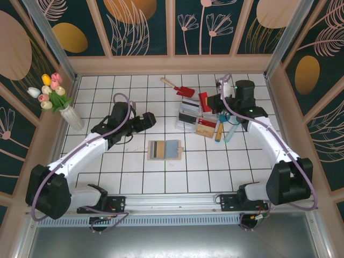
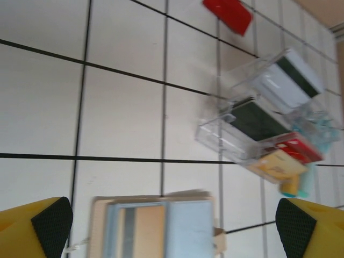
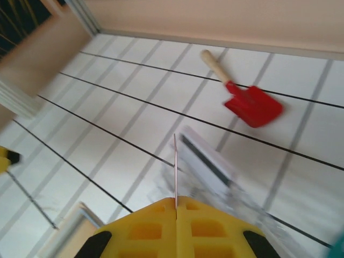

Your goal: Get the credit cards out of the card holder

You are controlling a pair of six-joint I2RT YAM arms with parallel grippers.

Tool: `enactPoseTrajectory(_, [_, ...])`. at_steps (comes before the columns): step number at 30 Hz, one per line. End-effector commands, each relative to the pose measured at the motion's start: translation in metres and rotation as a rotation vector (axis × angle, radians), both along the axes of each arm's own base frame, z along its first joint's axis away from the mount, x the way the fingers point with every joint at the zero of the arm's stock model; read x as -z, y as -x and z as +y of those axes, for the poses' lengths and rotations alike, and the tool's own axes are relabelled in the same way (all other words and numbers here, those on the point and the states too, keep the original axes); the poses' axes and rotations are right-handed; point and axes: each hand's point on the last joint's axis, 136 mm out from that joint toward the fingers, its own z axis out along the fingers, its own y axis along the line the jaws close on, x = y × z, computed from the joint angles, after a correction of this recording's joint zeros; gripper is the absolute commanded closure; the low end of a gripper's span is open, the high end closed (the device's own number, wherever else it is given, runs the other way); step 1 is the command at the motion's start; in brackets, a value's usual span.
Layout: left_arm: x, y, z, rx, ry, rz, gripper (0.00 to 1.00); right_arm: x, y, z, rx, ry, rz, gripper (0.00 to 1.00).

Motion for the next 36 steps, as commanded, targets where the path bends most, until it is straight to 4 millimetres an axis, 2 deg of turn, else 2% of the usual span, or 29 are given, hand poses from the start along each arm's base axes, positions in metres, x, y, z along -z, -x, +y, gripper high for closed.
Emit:
enactPoseTrajectory(1, [0.0, -0.009, 0.014, -0.014, -0.11, -0.018, 0.02, 0.002, -0.002, -0.016, -0.1, 0.146, -0.082, 1.0])
enactPoseTrajectory(6, [0.009, -0.009, 0.012, -0.004, -0.119, 0.006, 0.02, 0.017, 0.012, -0.013, -0.272, 0.26, -0.11, 1.0])
enactPoseTrajectory(11, [0.011, -0.006, 0.004, 0.02, -0.074, 0.021, 0.01, 0.019, 0.019, -0.008, -0.369, 0.311, -0.144, 1.0])
enactPoseTrajectory(15, [0.012, -0.006, 0.005, 0.005, -0.067, 0.025, 0.01, 0.025, 0.024, 0.004, -0.437, 0.377, -0.159, 1.0])
enactPoseTrajectory(24, [0.024, -0.003, 0.006, 0.0, -0.073, 0.057, 0.02, 0.069, 0.027, 0.025, -0.522, 0.61, -0.091, 1.0])
enactPoseTrajectory(30, [0.031, -0.001, 0.006, 0.004, -0.075, 0.073, 0.01, 0.098, 0.032, 0.025, -0.587, 0.706, 0.011, 1.0])
enactPoseTrajectory(36, [0.033, -0.002, 0.003, 0.01, -0.065, 0.081, 0.02, 0.111, 0.024, 0.017, -0.585, 0.799, 0.043, 1.0])
